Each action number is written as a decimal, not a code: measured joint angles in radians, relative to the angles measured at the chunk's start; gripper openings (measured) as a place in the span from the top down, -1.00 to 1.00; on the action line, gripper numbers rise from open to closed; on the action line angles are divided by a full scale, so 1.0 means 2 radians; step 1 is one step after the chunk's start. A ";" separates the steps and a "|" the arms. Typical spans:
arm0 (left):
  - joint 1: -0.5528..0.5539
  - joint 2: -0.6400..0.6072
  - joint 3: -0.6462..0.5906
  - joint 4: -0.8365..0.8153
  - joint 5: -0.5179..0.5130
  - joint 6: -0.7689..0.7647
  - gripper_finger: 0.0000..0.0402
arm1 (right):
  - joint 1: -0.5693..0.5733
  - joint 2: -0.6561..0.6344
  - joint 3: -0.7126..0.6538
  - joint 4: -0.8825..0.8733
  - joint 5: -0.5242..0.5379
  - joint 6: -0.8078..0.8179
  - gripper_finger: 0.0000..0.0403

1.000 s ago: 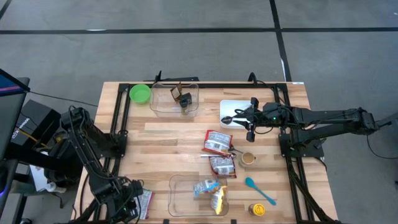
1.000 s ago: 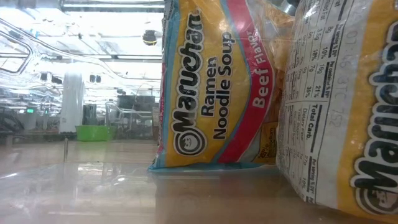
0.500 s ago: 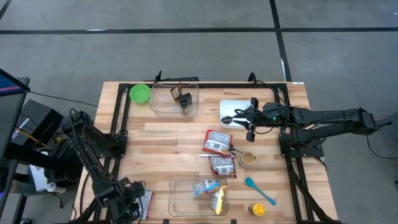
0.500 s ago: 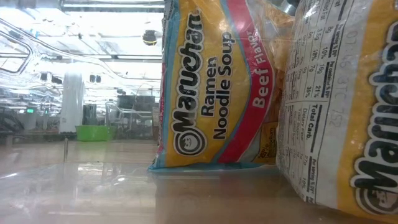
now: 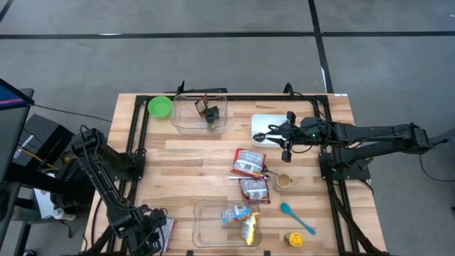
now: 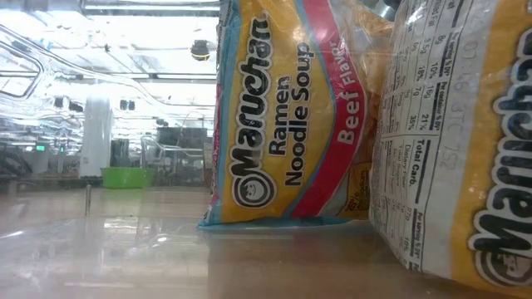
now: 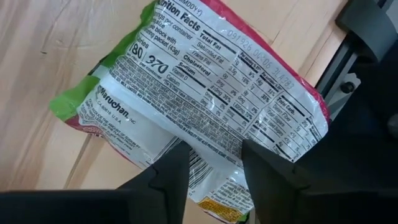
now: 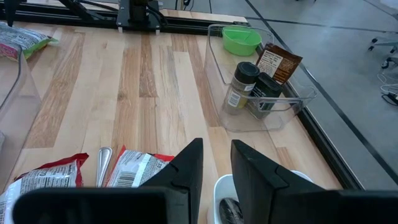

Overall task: Pick & Place Food Item
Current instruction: Put the green noodle pack into the bottom transparent bin

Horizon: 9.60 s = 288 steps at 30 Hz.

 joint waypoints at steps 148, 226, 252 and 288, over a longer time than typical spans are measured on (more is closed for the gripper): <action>0.068 -0.081 -0.076 -0.066 0.081 0.149 0.33 | 0.000 0.000 0.000 -0.007 0.000 0.000 0.62; -0.011 -0.081 -0.148 0.062 -0.147 0.134 0.78 | 0.001 0.000 0.000 -0.026 -0.001 0.004 0.62; -0.011 -0.193 -0.148 0.070 -0.236 0.162 1.00 | 0.001 0.000 0.000 -0.026 -0.001 0.004 0.62; -0.010 -0.310 -0.148 0.309 -0.470 0.604 1.00 | 0.001 0.000 0.000 -0.019 0.000 0.066 0.62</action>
